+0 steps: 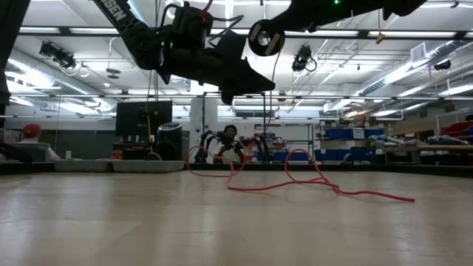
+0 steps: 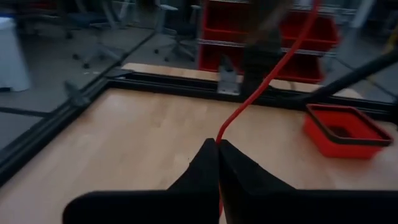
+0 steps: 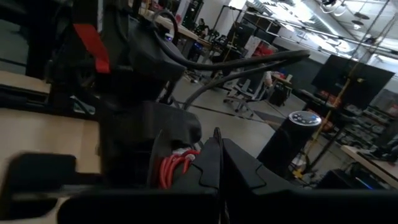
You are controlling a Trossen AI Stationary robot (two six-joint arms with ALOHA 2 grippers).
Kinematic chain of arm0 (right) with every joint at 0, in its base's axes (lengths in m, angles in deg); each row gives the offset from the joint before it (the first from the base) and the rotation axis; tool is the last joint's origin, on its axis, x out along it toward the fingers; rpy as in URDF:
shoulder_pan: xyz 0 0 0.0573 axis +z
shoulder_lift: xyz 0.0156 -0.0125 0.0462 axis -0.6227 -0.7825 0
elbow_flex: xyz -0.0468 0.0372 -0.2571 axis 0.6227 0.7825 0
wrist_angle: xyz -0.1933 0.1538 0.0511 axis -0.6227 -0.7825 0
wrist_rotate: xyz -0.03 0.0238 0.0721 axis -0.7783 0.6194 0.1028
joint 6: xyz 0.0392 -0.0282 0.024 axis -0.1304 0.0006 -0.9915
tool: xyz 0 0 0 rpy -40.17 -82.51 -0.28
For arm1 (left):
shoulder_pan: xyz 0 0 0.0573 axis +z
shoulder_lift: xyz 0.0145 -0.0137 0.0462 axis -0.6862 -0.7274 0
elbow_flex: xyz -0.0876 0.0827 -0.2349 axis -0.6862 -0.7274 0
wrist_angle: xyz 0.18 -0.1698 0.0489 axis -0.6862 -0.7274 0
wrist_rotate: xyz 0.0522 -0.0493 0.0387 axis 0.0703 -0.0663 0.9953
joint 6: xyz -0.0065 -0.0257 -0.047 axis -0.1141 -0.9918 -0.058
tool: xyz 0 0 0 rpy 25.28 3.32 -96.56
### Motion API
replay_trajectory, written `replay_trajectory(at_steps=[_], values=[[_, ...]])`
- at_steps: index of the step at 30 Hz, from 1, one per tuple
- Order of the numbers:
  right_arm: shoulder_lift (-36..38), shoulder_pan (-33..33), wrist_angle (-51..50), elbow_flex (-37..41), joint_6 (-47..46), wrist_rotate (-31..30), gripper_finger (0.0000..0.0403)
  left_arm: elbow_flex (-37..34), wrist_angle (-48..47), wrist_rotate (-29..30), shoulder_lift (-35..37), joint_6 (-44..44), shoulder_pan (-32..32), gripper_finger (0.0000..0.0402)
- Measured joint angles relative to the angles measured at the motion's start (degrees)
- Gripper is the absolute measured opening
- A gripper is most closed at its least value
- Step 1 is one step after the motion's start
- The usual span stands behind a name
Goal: Coil cords
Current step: Coil the red wire onto the spool
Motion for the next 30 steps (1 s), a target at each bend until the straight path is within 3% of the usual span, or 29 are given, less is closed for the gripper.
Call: replay_trajectory(at_steps=[5,17,25,30], values=[[0.00,0.07,0.04,0.00,-0.61,0.96,0.0001,0.00,0.03,4.76,0.00,0.02,0.02,0.0001],[-0.02,0.09,0.04,0.00,-3.79,5.78,0.0001,0.00,2.76,9.42,0.00,1.46,0.00,0.0000],[-0.02,0.07,-0.57,0.00,-3.49,7.09,0.0001,0.00,2.44,9.62,0.04,1.56,0.04,0.0000],[0.96,-0.07,-3.40,0.02,-2.09,6.69,0.0001,0.00,-2.66,9.06,1.95,4.57,0.17,0.0000]])
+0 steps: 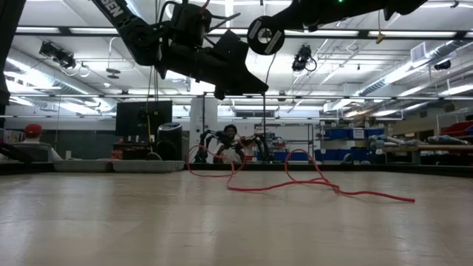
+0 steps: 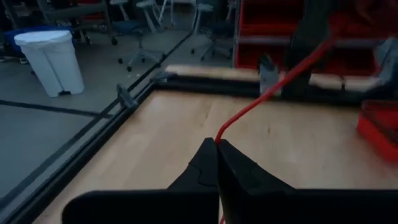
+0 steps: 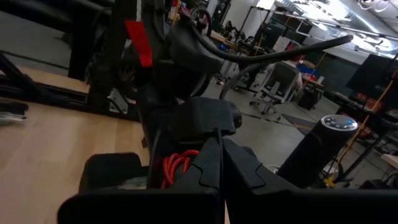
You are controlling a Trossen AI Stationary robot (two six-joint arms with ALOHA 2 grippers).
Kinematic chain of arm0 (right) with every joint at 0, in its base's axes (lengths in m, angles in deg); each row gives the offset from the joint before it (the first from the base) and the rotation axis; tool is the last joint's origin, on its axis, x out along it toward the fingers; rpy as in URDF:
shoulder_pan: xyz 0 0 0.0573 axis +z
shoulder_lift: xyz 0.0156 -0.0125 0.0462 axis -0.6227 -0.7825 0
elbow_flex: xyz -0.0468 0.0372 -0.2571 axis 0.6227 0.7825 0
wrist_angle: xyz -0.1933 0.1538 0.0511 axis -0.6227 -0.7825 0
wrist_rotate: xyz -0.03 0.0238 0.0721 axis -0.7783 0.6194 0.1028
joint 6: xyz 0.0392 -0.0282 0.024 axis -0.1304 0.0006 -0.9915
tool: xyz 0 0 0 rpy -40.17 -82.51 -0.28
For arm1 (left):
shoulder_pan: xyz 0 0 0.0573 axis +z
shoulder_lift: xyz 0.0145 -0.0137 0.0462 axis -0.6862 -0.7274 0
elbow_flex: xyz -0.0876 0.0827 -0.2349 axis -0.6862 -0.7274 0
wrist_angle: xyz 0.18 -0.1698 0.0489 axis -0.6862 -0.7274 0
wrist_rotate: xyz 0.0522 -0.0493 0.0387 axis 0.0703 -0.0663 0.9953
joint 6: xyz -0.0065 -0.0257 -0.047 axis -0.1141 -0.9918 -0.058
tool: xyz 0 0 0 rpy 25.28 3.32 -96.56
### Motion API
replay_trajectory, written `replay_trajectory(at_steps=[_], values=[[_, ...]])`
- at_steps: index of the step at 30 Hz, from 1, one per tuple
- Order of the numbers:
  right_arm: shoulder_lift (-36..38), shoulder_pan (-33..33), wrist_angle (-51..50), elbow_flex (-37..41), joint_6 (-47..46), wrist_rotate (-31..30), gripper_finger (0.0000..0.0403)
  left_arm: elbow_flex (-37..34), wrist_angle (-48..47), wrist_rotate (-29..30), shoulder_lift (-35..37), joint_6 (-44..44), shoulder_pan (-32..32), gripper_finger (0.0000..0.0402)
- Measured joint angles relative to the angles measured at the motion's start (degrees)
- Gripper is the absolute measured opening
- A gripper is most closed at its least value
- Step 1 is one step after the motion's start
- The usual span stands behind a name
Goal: Coil cords
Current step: Coil the red wire onto the spool
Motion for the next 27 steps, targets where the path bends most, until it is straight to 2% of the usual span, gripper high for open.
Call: replay_trajectory(at_steps=[5,9,20,27], values=[[0.09,-0.06,-0.77,0.00,0.79,-1.13,0.0001,-0.22,-1.04,0.67,0.92,1.52,0.08,0.0000],[0.51,-0.12,-4.30,0.00,2.17,-3.08,0.0001,-0.22,-5.23,-1.73,2.44,1.92,0.79,0.0000],[1.20,-2.12,-10.60,-0.02,2.29,-1.21,0.0001,-0.20,-17.39,-1.88,11.85,4.52,1.99,0.0000],[0.89,-4.10,-12.95,-0.02,2.86,-1.02,0.0001,-0.20,-17.72,-2.14,13.81,2.67,1.93,0.0000]])
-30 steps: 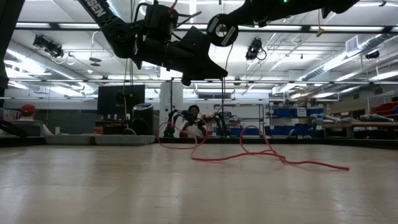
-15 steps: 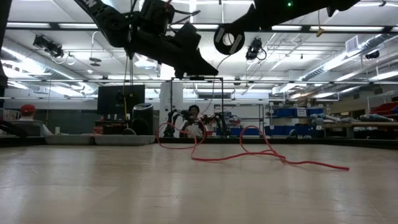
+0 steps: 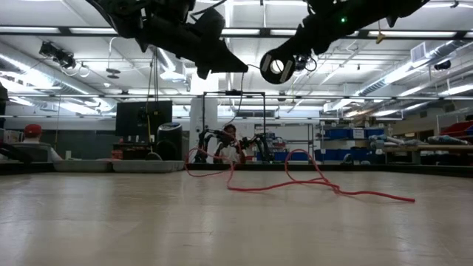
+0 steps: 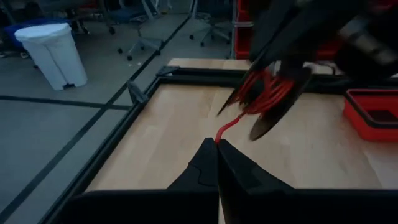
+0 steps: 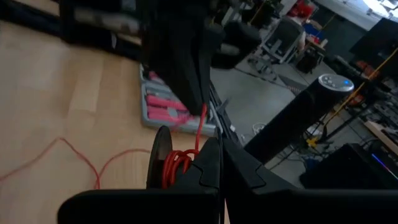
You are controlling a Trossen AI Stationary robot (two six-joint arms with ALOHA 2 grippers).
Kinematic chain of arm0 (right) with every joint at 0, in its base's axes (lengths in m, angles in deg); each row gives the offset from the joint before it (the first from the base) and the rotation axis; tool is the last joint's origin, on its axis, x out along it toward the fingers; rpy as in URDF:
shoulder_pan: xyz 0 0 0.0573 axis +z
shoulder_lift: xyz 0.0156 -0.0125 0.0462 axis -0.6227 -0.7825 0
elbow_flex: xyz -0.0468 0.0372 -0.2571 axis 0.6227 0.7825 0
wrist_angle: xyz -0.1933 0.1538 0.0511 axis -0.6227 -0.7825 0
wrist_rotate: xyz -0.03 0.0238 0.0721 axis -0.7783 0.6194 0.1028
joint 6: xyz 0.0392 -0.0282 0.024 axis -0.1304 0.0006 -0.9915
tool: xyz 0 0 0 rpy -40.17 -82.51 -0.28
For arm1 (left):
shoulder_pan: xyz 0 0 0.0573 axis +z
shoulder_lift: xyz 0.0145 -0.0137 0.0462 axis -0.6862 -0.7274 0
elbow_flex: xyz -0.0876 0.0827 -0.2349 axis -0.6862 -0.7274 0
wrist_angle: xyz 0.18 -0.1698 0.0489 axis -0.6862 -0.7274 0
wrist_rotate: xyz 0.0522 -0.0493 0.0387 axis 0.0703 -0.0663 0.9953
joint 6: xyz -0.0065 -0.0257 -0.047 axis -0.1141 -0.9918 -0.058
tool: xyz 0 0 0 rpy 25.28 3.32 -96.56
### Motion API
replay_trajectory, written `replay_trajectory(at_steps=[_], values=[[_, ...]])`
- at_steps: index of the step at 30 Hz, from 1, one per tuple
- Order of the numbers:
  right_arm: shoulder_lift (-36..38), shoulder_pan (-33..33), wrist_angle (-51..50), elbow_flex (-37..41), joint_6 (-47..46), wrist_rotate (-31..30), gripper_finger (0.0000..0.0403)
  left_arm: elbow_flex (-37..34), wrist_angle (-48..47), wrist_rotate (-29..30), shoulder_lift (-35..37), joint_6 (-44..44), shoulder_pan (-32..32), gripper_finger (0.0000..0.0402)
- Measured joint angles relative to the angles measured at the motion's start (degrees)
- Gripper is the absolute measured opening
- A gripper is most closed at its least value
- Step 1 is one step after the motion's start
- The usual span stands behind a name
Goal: Coil cords
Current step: Coil the red wire onto the spool
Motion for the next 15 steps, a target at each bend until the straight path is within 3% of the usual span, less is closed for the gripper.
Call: replay_trajectory(at_steps=[8,15], values=[[-3.67,-1.10,2.66,-0.09,2.40,-1.12,0.0001,0.00,3.19,-0.58,0.00,-4.67,-0.16,0.0000],[-9.85,-1.16,12.01,-0.09,3.82,-7.91,0.0002,0.00,4.26,-0.75,-0.26,-5.93,-0.62,0.0000]])
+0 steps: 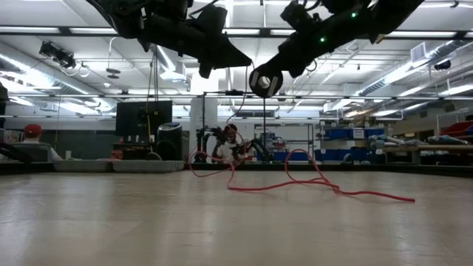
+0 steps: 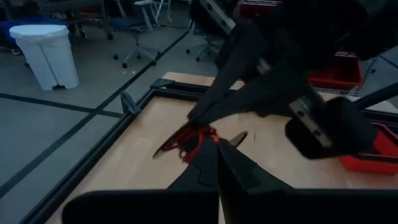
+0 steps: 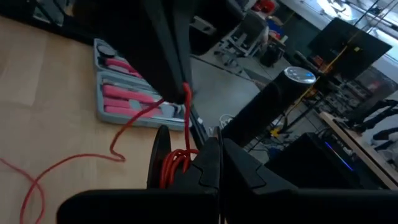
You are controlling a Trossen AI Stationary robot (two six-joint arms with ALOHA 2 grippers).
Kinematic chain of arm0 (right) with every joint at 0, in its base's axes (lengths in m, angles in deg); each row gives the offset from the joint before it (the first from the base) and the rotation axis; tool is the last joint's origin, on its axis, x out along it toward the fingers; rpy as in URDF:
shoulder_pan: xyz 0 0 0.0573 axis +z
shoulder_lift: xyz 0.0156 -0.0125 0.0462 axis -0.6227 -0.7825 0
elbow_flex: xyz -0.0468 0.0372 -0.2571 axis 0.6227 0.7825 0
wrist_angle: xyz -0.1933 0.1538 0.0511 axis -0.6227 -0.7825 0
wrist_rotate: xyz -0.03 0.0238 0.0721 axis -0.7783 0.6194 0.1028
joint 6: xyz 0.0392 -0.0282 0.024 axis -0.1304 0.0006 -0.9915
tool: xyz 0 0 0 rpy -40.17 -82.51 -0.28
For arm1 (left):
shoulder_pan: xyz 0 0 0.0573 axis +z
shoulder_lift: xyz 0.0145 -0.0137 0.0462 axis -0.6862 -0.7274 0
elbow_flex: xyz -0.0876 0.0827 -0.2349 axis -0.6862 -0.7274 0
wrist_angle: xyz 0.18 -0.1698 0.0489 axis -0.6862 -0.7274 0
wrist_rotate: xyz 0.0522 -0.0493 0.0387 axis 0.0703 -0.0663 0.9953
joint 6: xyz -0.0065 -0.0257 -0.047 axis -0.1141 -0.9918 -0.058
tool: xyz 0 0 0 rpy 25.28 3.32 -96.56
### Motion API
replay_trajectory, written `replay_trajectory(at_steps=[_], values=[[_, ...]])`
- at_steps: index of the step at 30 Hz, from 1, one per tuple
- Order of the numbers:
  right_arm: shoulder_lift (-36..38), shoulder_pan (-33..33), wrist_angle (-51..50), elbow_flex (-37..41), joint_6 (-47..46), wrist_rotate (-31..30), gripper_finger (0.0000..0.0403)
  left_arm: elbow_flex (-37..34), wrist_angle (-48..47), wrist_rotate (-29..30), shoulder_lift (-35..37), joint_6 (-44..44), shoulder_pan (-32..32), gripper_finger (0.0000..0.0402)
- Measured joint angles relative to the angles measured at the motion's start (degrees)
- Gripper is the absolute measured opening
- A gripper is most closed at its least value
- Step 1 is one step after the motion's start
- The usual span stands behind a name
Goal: Coil cords
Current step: Coil the red wire onto the spool
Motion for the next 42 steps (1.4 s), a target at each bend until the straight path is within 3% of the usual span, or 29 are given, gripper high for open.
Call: replay_trajectory(at_steps=[6,12,27,36,42], values=[[-4.04,0.01,6.23,-0.35,-0.51,-0.27,0.0003,0.00,0.89,0.91,0.00,-0.20,-0.55,0.0000],[-7.10,-0.01,15.85,-0.35,-1.88,-4.63,0.0003,0.00,1.90,2.00,0.00,-1.95,-0.68,0.0000],[-7.23,0.43,24.08,-0.26,-4.77,-6.04,0.0001,0.20,7.10,4.76,-2.61,1.12,-3.54,0.0002],[-7.08,1.63,27.07,-0.42,-4.58,-5.84,0.0001,-0.07,8.77,5.24,-5.61,2.96,-4.66,0.0072],[-6.26,2.03,27.71,-0.44,-2.85,-8.21,0.0001,-0.04,8.78,5.31,-7.26,2.86,-4.92,0.0079]])
